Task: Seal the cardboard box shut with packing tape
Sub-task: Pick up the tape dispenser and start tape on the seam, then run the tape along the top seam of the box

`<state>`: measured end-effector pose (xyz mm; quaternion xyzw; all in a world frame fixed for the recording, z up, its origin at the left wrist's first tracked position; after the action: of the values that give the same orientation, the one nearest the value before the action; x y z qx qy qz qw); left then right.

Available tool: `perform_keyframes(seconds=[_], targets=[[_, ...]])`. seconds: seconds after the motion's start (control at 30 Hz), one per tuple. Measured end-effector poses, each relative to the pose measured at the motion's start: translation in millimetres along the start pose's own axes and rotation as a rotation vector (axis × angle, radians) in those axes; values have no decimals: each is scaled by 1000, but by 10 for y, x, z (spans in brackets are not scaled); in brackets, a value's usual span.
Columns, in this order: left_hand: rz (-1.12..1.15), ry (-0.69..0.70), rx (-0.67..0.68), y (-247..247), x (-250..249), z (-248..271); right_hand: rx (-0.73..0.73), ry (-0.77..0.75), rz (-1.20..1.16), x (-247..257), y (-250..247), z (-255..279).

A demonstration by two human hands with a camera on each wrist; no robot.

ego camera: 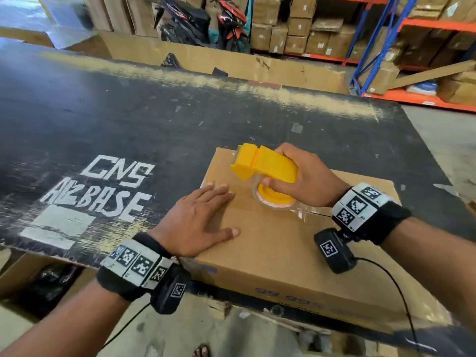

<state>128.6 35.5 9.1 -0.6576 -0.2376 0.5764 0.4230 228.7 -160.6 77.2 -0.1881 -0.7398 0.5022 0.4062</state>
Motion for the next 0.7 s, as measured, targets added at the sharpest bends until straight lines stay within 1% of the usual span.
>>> perform_keyframes(seconds=[0.07, 0.17, 0.2, 0.27, 0.33, 0.43, 0.57, 0.7], targets=[[255, -8, -27, -168, 95, 12, 19, -12, -45, 171, 199, -152], [675, -67, -229, -511, 417, -39, 25, 2, -40, 210, 314, -237], [795, -115, -260, -571, 508, -78, 27, 2, -28, 196, 319, -233], [995, -209, -242, -602, 572, -181, 29, 0, -27, 178, 316, -200], [1158, -277, -179, -574, 529, -289, 25, 3, -47, 183, 311, -168], [1319, -296, -140, -556, 480, -402, 15, 9, -30, 212, 317, -156], [1419, -292, -141, -588, 521, -493, 33, 16, -19, 248, 321, -148], [1540, -382, -124, -577, 576, -524, 41, 17, -12, 258, 317, -135]])
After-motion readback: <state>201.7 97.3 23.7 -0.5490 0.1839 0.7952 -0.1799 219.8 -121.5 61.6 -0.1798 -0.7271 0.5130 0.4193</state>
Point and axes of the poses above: each hand's wrist, its own z-axis away from the middle knuckle, its own y-axis out of the palm, x = y × z, the point moved 7 cm from there along -z, towards the middle knuckle, and after that the axes turned 12 degrees about z, right-handed, at the moved point
